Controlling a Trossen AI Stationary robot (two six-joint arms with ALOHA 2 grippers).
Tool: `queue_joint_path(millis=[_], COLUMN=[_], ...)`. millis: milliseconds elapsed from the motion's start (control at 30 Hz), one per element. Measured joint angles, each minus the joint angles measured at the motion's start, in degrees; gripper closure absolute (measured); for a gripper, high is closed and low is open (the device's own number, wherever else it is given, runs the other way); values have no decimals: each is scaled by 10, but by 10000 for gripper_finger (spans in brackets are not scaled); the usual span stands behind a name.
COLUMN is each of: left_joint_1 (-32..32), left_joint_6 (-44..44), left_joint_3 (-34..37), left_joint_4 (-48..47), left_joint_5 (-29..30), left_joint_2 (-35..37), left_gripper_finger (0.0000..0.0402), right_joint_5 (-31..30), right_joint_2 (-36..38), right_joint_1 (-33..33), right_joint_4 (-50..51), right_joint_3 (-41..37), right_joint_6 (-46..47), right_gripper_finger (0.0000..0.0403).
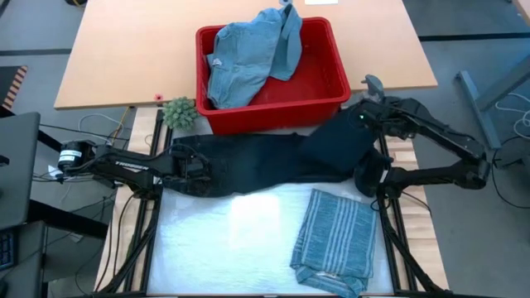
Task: Fold Laundry from Bin
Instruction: Fold the blue denim pants
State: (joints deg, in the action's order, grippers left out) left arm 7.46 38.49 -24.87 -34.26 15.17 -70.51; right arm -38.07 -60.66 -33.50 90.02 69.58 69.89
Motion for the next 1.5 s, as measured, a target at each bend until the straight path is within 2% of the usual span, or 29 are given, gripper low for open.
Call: queue_joint_path(millis=[133,233,300,433,500,567,633,700,800,867,900,1033,1067,1167,1267,1333,1500], left_joint_1=[8,11,12,12,12,12,13,13,13,13,13,5,1,-13,-25,-31,-44], left_joint_6=[-10,-7,-7,-12,-14,-25,-43,-73,-126,-150,-160,-180,-184,-208,-217,-218,-231], left_joint_3=[-1,-1,-1,-1,-1,-1,-11,-28,-72,-101,-116,-161,-168,-181,-181,-179,-179], left_joint_4=[-2,-2,-2,1,5,4,-9,-22,-17,-15,-16,58,80,123,120,121,144], left_joint_5=[-8,-11,-12,-10,-10,-12,-22,-32,-58,-87,-104,-166,-172,-175,-165,-162,-155], left_joint_2=[0,0,1,1,2,11,28,54,102,130,143,187,192,183,145,111,36], left_gripper_finger=[336,336,336,336,336,336,336,336,336,336,336,343,350,388,399,401,401], right_joint_5=[8,57,94,98,95,81,61,66,187,259,273,292,290,294,296,293,290], right_joint_2=[1,1,6,27,36,45,61,78,101,103,96,45,29,-27,-87,-127,-237], right_joint_1=[-28,-65,-90,-101,-101,-106,-113,-114,-101,-84,-73,20,46,120,186,211,274], right_joint_4=[0,0,-2,-28,-22,-1,-7,-51,-169,-216,-223,-214,-225,-286,-380,-430,-479], right_joint_3=[0,0,0,9,34,77,127,169,202,203,201,149,129,76,40,32,29], right_joint_6=[-49,-113,-150,-278,-324,-327,-322,-340,-432,-454,-457,-457,-456,-462,-473,-516,-664], right_gripper_finger=[377,375,357,296,269,251,243,241,246,265,282,374,384,385,386,386,378])
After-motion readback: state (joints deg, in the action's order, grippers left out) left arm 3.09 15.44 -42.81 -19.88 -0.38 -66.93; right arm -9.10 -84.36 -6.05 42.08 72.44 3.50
